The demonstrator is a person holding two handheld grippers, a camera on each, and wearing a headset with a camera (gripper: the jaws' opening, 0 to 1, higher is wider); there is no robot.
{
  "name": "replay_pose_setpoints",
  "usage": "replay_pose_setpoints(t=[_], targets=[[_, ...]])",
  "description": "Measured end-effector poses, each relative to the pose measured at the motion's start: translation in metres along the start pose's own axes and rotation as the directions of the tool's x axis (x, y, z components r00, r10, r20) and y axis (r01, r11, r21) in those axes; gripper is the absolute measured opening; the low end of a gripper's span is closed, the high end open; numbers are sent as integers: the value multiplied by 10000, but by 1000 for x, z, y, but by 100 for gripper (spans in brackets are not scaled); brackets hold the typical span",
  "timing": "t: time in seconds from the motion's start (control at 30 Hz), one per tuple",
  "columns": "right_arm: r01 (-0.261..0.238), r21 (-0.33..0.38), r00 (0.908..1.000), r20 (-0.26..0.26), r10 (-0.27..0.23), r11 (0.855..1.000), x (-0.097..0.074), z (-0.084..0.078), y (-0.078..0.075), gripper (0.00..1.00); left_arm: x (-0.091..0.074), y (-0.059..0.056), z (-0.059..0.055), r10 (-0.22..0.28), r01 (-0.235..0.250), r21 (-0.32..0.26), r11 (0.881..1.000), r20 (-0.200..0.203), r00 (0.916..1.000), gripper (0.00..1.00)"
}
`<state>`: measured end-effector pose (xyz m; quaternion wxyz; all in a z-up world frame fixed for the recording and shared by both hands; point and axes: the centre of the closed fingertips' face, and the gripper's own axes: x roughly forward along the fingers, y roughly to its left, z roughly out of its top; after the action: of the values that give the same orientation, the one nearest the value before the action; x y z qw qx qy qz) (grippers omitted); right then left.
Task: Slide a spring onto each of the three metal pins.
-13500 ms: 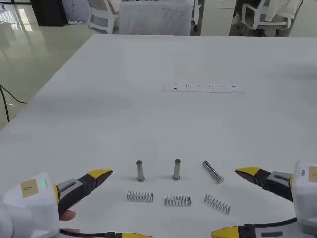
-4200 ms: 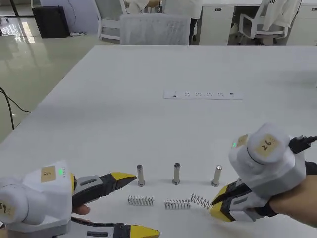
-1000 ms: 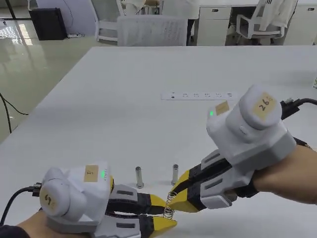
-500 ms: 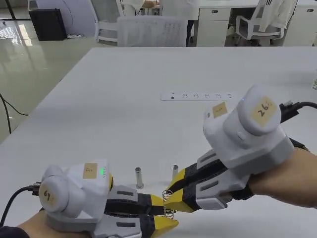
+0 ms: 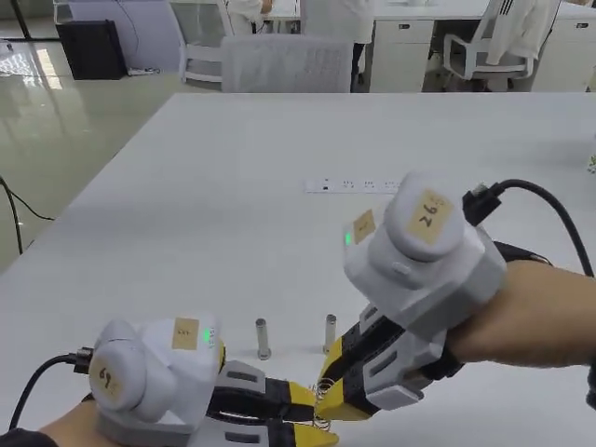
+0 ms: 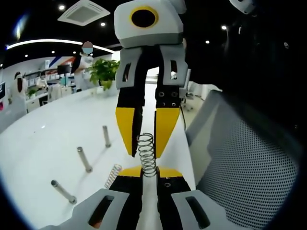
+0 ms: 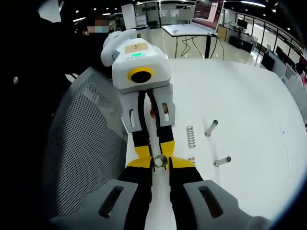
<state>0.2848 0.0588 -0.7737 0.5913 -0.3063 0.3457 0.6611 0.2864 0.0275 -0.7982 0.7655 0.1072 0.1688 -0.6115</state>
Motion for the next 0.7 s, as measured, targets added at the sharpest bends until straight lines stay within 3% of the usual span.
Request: replay_pose_setpoints(t=[0.3, 0.7], targets=[[-583, -590, 9891, -1384, 497, 9966, 8, -3, 5, 10, 1, -3, -3, -132, 134, 77, 9999, -219, 9997, 2], [-730, -724, 9781, -2002, 572, 9947, 10, -7, 5, 9, 0, 0, -3, -92, 92, -22, 10000, -147, 9999, 2]])
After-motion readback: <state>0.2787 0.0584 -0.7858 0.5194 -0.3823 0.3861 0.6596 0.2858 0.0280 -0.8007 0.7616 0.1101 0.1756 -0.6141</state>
